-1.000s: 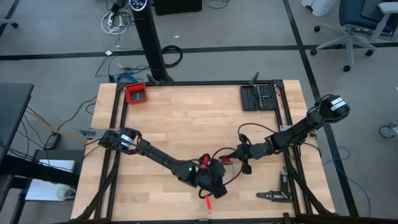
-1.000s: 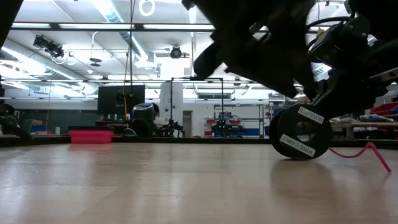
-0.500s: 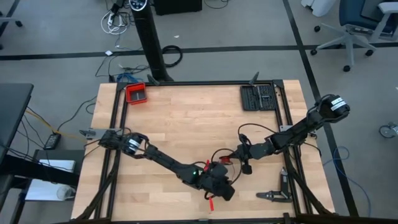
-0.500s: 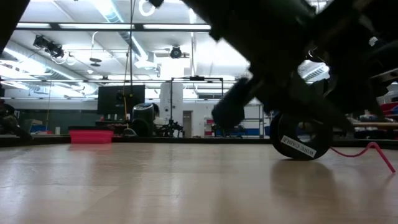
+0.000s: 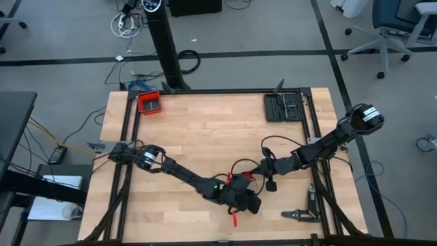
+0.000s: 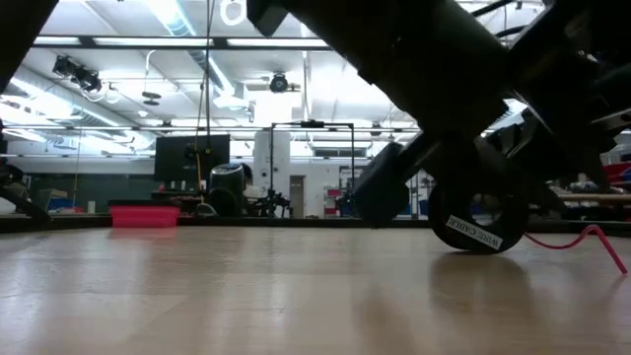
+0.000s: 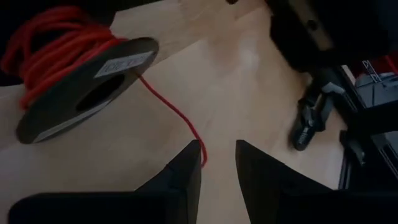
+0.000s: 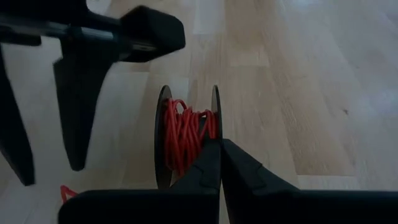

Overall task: Coil cords
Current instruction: Coil the red wire onto the spool

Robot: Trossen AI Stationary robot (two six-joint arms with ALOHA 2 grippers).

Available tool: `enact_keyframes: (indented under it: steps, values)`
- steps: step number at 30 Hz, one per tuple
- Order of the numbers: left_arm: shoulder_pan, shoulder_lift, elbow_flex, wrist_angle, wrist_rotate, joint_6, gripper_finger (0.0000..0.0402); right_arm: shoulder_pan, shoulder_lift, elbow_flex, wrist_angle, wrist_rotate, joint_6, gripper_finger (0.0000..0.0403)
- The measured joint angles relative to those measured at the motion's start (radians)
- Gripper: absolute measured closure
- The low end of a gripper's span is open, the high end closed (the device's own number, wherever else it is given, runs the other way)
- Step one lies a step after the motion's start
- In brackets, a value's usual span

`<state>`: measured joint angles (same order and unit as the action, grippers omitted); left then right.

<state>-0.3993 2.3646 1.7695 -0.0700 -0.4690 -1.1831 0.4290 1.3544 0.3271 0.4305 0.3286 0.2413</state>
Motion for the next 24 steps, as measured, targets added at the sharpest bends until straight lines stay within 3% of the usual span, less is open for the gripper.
enact_keyframes:
  steps: [19, 21, 24]
  values:
    - [0.026, 0.056, 0.002, 0.073, 0.102, 0.039, 0.0301, -0.002, 0.0, 0.0, 0.0, 0.008, -0.007, 0.0403]
    - [0.025, 0.056, 0.002, 0.07, 0.108, 0.059, 0.0318, -0.002, -0.002, 0.0, 0.001, 0.008, -0.008, 0.0403]
    - [0.026, 0.056, 0.002, 0.065, 0.119, 0.073, 0.0379, -0.002, -0.002, 0.0, 0.0, 0.008, -0.008, 0.0403]
